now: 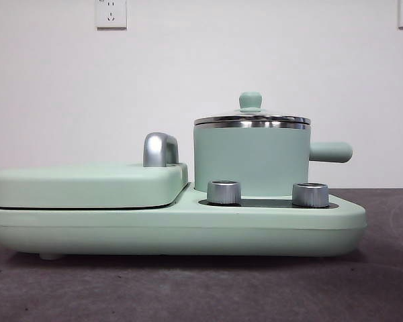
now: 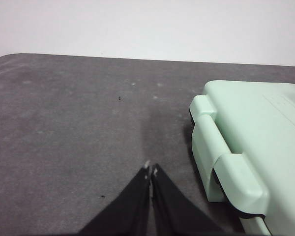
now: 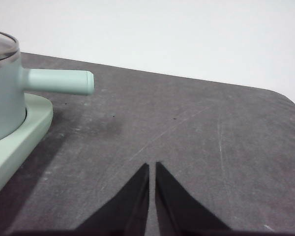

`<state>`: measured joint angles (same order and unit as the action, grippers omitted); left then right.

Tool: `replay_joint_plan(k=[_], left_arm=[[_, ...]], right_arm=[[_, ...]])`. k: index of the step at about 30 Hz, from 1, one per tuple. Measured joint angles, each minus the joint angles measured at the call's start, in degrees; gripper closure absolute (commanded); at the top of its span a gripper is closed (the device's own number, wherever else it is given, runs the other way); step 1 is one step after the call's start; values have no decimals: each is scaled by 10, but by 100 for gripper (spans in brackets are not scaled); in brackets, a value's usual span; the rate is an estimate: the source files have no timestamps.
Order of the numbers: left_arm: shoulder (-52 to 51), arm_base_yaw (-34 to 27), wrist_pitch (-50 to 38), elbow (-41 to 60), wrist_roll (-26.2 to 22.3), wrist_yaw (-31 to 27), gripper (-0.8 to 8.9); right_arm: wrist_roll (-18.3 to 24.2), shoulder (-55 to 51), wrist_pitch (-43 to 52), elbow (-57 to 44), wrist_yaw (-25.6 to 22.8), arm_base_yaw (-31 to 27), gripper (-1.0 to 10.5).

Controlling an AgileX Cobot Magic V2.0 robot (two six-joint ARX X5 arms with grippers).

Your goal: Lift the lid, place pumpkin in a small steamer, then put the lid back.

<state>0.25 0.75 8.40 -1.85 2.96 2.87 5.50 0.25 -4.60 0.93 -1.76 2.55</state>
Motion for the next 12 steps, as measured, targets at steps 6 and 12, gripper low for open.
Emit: replay_joint_plan(k=[6,12], left_arm=[[0,0,0,0,0,0,807],[0,0,0,0,0,0,807]], right_arm=[[0,0,0,0,0,0,928],[0,0,0,0,0,0,928]])
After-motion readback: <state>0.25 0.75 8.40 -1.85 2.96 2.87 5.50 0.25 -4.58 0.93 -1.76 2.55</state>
